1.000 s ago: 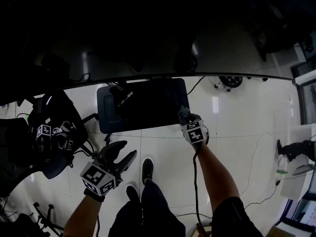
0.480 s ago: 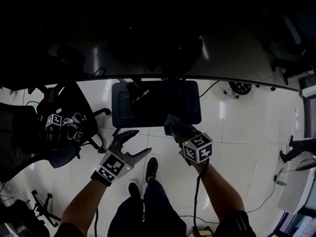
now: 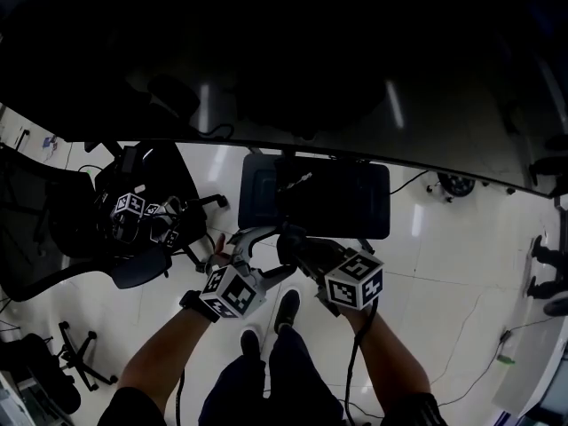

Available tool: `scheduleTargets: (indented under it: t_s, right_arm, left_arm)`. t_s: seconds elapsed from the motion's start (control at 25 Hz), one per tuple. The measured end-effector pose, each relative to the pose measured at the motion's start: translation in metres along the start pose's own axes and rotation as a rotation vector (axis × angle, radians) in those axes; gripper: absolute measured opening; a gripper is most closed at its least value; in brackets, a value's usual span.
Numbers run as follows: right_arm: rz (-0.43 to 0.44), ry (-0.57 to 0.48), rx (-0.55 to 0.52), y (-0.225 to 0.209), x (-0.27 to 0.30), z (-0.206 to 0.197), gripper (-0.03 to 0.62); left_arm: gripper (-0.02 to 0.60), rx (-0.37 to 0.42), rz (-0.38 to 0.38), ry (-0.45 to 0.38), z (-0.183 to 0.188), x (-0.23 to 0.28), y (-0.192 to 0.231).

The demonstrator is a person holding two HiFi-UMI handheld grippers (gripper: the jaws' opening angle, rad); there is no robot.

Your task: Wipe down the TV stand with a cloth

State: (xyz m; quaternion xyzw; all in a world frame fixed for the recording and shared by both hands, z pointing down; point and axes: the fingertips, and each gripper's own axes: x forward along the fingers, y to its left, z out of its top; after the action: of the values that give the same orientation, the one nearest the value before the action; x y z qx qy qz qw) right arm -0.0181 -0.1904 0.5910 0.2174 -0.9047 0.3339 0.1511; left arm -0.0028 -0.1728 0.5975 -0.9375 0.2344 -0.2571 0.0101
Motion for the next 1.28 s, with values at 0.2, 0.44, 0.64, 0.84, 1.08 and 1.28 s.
scheduleTargets:
  t_s: [0.2, 0.44, 0.64, 0.84, 1.08, 1.28]
  right_arm:
    - [0.048, 0.028, 0.019, 0.011, 0.020, 0.004, 0.031]
    - [0.082, 0.006, 0.084, 0.010, 0.038, 0.008, 0.034]
    - [0.050, -0.022, 0.116, -0.007, 0.035, 0.010, 0.080]
    - [0.025, -0.064, 0.137, -0.021, 0.034, 0.014, 0.104]
    - [-0.014, -0.144, 0.151, -0.033, 0.038, 0.035, 0.101]
    - [-0.032, -0.111, 0.096, -0.032, 0.034, 0.029, 0.095]
  left_arm:
    - [0.318, 0.009, 0.019, -0.010, -0.008, -0.010, 0.013]
    - [0.177, -0.014, 0.005, -0.019, -0.018, -0.014, 0.020]
    - [0.112, -0.062, 0.002, -0.026, -0.027, -0.006, 0.030]
    - [0.031, -0.197, 0.082, -0.030, -0.045, -0.001, 0.072]
    - [0.026, -0.283, 0.199, 0.010, -0.060, 0.015, 0.122]
    - [0.026, -0.424, 0.321, 0.091, -0.114, 0.024, 0.174]
